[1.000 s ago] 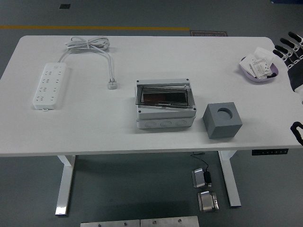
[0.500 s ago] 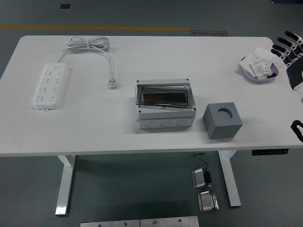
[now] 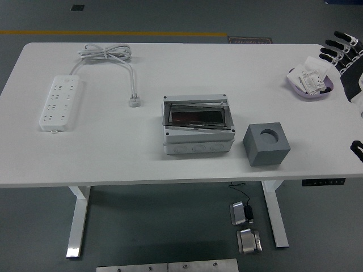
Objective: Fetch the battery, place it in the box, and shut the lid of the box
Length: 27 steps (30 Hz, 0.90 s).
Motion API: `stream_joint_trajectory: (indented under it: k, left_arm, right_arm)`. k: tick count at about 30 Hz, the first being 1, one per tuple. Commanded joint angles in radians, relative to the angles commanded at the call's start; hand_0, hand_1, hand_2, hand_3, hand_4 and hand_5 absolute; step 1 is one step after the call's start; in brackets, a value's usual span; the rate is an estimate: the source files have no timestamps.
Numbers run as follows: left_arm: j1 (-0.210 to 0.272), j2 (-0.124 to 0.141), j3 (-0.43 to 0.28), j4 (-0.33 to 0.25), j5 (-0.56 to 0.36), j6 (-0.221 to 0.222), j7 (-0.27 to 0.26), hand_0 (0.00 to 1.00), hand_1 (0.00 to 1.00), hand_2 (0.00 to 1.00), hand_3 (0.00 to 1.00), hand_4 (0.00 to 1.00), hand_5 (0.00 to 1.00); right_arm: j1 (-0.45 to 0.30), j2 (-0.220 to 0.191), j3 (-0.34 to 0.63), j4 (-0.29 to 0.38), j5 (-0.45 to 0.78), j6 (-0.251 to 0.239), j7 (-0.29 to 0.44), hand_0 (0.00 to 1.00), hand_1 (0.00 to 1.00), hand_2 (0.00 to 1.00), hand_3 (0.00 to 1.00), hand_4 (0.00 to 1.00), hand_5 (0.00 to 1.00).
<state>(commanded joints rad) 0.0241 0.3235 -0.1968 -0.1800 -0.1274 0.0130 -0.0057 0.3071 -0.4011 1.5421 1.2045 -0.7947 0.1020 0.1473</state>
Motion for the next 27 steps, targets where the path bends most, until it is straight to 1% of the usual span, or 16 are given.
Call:
stream_joint_trajectory:
  k: [3, 4, 9, 10, 15, 16, 27]
  left_arm:
    - [-0.001, 0.001, -0.007, 0.000, 0.006, 0.000, 0.000, 0.650, 0.688, 0.658, 0.680, 0.745, 0.160]
    - [-0.001, 0.001, -0.009, 0.000, 0.008, 0.000, 0.001, 0.650, 0.688, 0.658, 0.680, 0.745, 0.160]
    - [0.001, 0.001, -0.023, 0.000, 0.021, 0.001, 0.003, 0.650, 0.688, 0.658, 0.680, 0.745, 0.160]
    - [0.001, 0.001, -0.025, 0.000, 0.023, 0.001, 0.003, 0.650, 0.688, 0.658, 0.680, 0.745, 0.160]
    - [0.001, 0.000, -0.031, 0.000, 0.028, 0.001, 0.003, 0.650, 0.688, 0.658, 0.680, 0.745, 0.160]
    - [0.001, 0.000, -0.032, 0.000, 0.028, 0.001, 0.003, 0.650, 0.688, 0.658, 0.680, 0.746, 0.160]
    - [0.004, -0.002, -0.032, 0.000, 0.027, 0.001, 0.004, 0.650, 0.688, 0.658, 0.680, 0.745, 0.160]
  right_arm:
    - [0.004, -0.002, -0.003, 0.000, -0.002, 0.001, -0.002, 0.702, 0.607, 0.631, 0.666, 0.944, 0.998]
    - [0.005, -0.003, -0.003, -0.001, -0.002, 0.001, -0.002, 0.714, 0.616, 0.625, 0.649, 0.621, 0.508]
    - [0.008, -0.005, -0.005, -0.001, -0.002, 0.000, -0.005, 0.714, 0.616, 0.625, 0.649, 0.621, 0.508]
    - [0.009, -0.006, -0.005, -0.001, -0.003, 0.000, -0.006, 0.714, 0.619, 0.611, 0.619, 0.517, 0.473]
    - [0.010, -0.009, -0.003, 0.002, -0.008, -0.001, -0.009, 0.714, 0.619, 0.611, 0.619, 0.517, 0.473]
    - [0.009, -0.009, -0.002, 0.002, -0.009, -0.001, -0.010, 0.714, 0.612, 0.602, 0.600, 0.358, 0.409]
    - [0.000, -0.020, 0.011, 0.003, -0.018, 0.007, -0.016, 0.716, 0.614, 0.602, 0.597, 0.348, 0.408]
